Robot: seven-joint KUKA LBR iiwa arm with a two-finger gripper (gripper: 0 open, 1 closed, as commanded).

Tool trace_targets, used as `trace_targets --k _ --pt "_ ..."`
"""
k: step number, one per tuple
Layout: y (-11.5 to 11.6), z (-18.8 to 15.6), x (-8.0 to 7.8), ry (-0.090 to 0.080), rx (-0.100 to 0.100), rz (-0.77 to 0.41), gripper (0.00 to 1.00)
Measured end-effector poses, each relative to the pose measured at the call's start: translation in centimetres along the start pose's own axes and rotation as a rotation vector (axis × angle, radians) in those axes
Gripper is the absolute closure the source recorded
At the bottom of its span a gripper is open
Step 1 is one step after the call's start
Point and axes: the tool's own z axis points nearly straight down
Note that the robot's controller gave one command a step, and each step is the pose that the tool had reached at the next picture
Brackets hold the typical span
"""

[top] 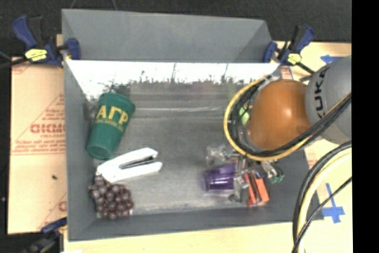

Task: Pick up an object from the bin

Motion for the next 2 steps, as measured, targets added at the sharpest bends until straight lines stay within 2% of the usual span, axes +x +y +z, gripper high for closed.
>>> trace_targets --k 1,2 --pt "-0.5 2.9 -0.3 -0.019 0.011 -0.256 0.00" --pt "-2.3 2.9 -0.1 -0.008 0.002 0.074 1.00"
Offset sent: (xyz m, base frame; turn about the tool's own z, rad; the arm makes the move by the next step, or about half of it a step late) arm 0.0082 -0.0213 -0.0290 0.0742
